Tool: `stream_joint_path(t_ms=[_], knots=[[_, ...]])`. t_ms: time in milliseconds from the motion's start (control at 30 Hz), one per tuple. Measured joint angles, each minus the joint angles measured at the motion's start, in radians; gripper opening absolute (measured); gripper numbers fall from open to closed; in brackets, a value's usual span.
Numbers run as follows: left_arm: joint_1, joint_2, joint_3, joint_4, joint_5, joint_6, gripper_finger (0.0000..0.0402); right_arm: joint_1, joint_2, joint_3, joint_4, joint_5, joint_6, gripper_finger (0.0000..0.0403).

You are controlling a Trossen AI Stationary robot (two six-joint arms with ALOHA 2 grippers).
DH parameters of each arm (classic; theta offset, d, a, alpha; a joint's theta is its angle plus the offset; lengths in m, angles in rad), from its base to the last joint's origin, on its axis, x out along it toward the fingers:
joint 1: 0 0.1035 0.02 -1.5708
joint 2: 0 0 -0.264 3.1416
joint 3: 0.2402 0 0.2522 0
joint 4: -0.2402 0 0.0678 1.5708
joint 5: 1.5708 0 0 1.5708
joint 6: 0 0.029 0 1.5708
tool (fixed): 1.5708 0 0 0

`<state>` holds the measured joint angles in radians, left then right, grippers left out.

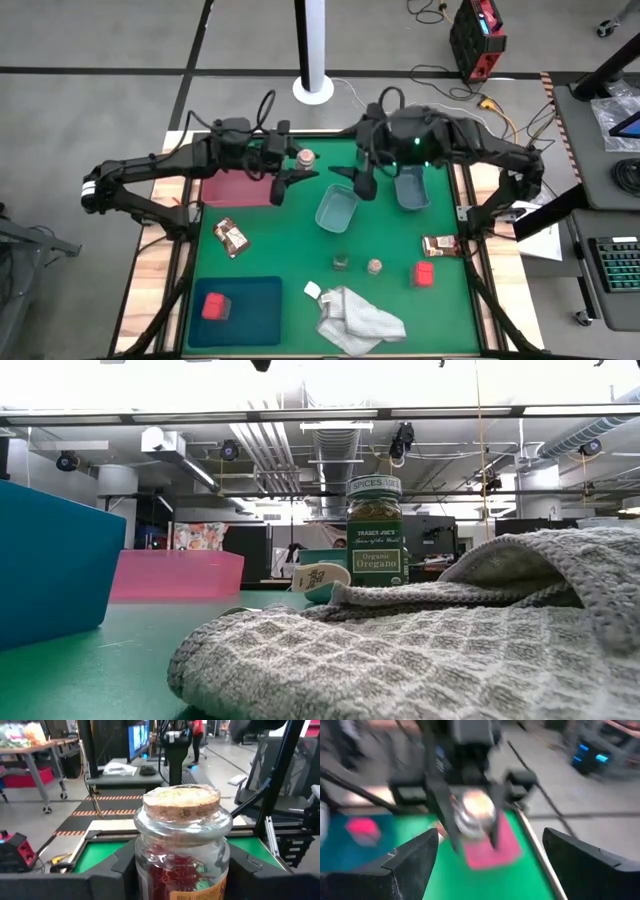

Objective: Sort spices by type
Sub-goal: Put the top brown seasoning bottle into the light blue bin

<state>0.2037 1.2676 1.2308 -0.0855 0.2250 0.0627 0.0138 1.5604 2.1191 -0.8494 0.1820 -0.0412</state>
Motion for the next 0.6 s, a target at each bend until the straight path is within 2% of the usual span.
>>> stream_joint_path(t_ms=[167, 600], knots=[[-0.027, 0.015, 0.0, 0.083, -0.031, 0.012, 0.0166, -0.034, 0.042, -0.003, 0.091, -0.176, 0.039, 0.0347], [-0.035, 0.015, 0.0, 0.117, -0.043, 0.034, 0.0166, -0.055, 0.111, -0.003, 0.161, -0.182, 0.009, 0.034]])
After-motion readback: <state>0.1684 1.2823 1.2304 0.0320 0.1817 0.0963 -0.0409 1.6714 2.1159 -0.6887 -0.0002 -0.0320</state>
